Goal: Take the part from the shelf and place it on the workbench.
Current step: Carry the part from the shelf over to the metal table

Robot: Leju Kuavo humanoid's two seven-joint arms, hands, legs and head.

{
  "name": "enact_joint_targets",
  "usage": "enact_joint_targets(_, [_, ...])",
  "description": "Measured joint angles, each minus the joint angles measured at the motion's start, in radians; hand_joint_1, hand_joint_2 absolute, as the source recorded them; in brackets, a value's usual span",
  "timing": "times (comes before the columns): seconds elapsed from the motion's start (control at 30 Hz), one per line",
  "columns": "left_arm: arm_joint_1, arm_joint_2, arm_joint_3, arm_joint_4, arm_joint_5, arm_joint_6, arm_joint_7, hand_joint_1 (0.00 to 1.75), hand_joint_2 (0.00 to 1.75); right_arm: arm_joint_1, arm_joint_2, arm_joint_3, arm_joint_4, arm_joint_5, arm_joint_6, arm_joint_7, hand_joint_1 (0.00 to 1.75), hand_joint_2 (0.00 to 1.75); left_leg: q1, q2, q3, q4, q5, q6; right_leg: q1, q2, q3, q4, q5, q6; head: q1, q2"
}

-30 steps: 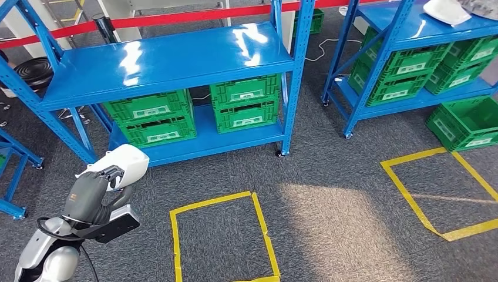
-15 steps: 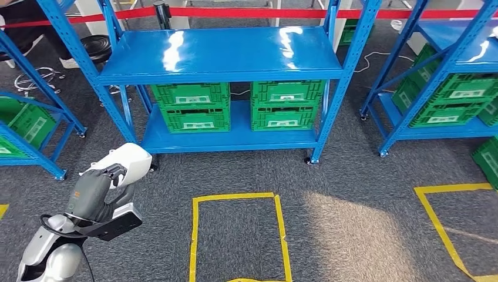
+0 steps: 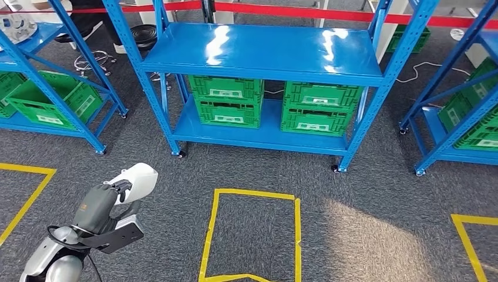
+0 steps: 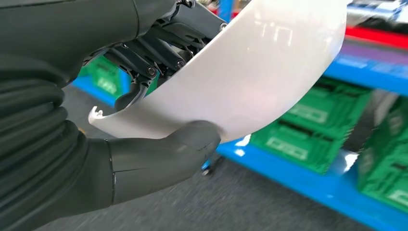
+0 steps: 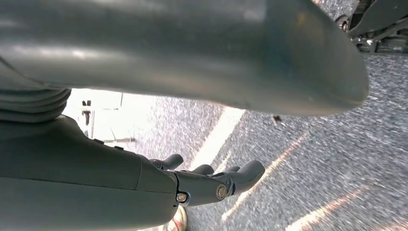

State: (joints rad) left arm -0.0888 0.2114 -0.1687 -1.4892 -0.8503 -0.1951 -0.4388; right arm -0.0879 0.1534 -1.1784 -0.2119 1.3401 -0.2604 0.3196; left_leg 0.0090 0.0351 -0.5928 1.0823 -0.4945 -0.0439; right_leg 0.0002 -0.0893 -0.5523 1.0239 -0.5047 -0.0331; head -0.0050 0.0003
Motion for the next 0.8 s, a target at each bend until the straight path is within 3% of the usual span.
enact_joint_targets(0.07, [0.019,0.011,0.009,0.002,-0.001,-0.013,0.012,1.62,1.75,-0.001,0.000,0.000,0.000,0.000,-0.004,0.000,0.00,0.00,-0.006,0.014,0.027,-0.056,0.006,0.015,0.005,-0.014,0.000,0.002,-0.001,0.009,0.002,0.000])
enact_joint_targets(0.13, [0.046,0.027,0.020,0.004,-0.004,-0.021,0.018,1.62,1.75,-0.002,0.000,0.000,0.000,0.000,-0.009,0.000,0.00,0.00,-0.006,-0.001,0.025,-0.059,0.010,0.029,0.006,-0.023,0.000,0.002,-0.002,0.020,0.003,0.000])
enact_joint_targets(0.2, [0.064,0.041,0.029,0.005,-0.001,-0.033,0.021,1.62,1.75,-0.003,0.000,0.000,0.000,0.000,-0.012,0.000,0.00,0.00,-0.001,-0.017,0.022,-0.064,0.017,0.042,0.003,0.007,-0.010,0.030,-0.024,0.032,0.004,0.000])
enact_joint_targets(0.27, [0.070,0.048,0.035,0.007,0.002,-0.041,0.024,1.62,1.75,-0.003,-0.001,0.000,0.000,0.001,-0.014,0.000,0.00,0.00,0.002,-0.034,0.018,-0.066,0.023,0.050,-0.002,0.060,-0.054,0.131,-0.083,0.041,0.006,0.000])
enact_joint_targets(0.33, [0.074,0.050,0.037,0.011,0.002,-0.051,0.026,1.62,1.75,-0.001,-0.001,0.000,0.000,0.001,-0.018,0.000,0.00,0.00,0.002,-0.056,0.012,-0.064,0.026,0.053,-0.004,0.081,-0.111,0.253,-0.132,0.044,0.006,0.000])
enact_joint_targets(0.37, [0.075,0.049,0.037,0.015,0.002,-0.056,0.025,1.62,1.75,0.000,-0.001,0.000,0.000,-0.001,-0.020,0.000,0.00,0.00,0.002,-0.068,0.010,-0.062,0.027,0.053,-0.005,0.083,-0.124,0.278,-0.131,0.045,0.006,0.000])
enact_joint_targets(0.4, [0.075,0.049,0.037,0.021,0.002,-0.059,0.021,1.62,1.75,0.000,-0.002,0.000,0.000,-0.003,-0.023,0.000,0.00,0.00,0.003,-0.082,0.007,-0.058,0.027,0.052,-0.007,0.085,-0.117,0.262,-0.111,0.044,0.006,0.000])
enact_joint_targets(0.43, [0.072,0.048,0.037,0.030,0.002,-0.060,0.017,1.62,1.75,0.000,-0.002,0.000,0.000,-0.005,-0.025,0.000,0.00,0.00,0.004,-0.095,0.005,-0.054,0.028,0.050,-0.008,0.091,-0.092,0.209,-0.077,0.043,0.006,0.000])
enact_joint_targets(0.5, [0.063,0.045,0.037,0.047,0.001,-0.052,0.006,1.62,1.75,0.000,-0.001,0.000,0.000,-0.009,-0.028,0.000,0.00,0.00,0.006,-0.120,-0.001,-0.047,0.028,0.041,-0.012,0.130,-0.029,0.077,-0.024,0.040,0.006,0.000])
enact_joint_targets(0.57, [0.056,0.041,0.037,0.059,-0.002,-0.027,-0.001,1.62,1.75,0.001,-0.001,0.000,0.000,-0.008,-0.029,-0.003,0.00,0.00,0.006,-0.140,-0.009,-0.045,0.031,0.026,-0.011,0.157,-0.005,0.020,-0.013,0.034,0.006,0.000])
enact_joint_targets(0.63, [0.054,0.039,0.037,0.065,-0.007,0.002,-0.006,1.62,1.75,0.001,-0.001,0.000,0.000,-0.007,-0.028,-0.003,0.00,0.00,0.009,-0.157,-0.015,-0.050,0.038,0.010,-0.007,0.139,-0.005,0.016,-0.008,0.021,0.006,0.000])
enact_joint_targets(0.7, [0.055,0.038,0.037,0.070,-0.009,0.015,-0.007,1.62,1.75,0.002,0.000,-0.001,0.000,-0.007,-0.028,0.009,0.00,0.00,0.009,-0.126,-0.028,-0.033,0.027,0.001,-0.008,0.115,-0.003,0.008,-0.001,0.005,0.005,0.000])
enact_joint_targets(0.77, [0.055,0.036,0.037,0.072,-0.012,0.027,-0.008,1.62,1.75,0.004,0.000,-0.001,0.000,-0.006,-0.028,0.020,0.00,0.00,0.008,-0.069,-0.066,0.050,-0.024,-0.003,-0.008,0.090,-0.002,0.002,0.001,-0.007,0.003,0.000])
enact_joint_targets(0.8, [0.055,0.034,0.037,0.072,-0.015,0.038,-0.009,1.62,1.75,0.007,0.000,-0.001,0.000,-0.005,-0.028,0.021,0.00,0.00,0.007,-0.053,-0.094,0.113,-0.058,-0.006,-0.006,0.077,-0.002,0.002,0.001,-0.010,0.002,0.000])
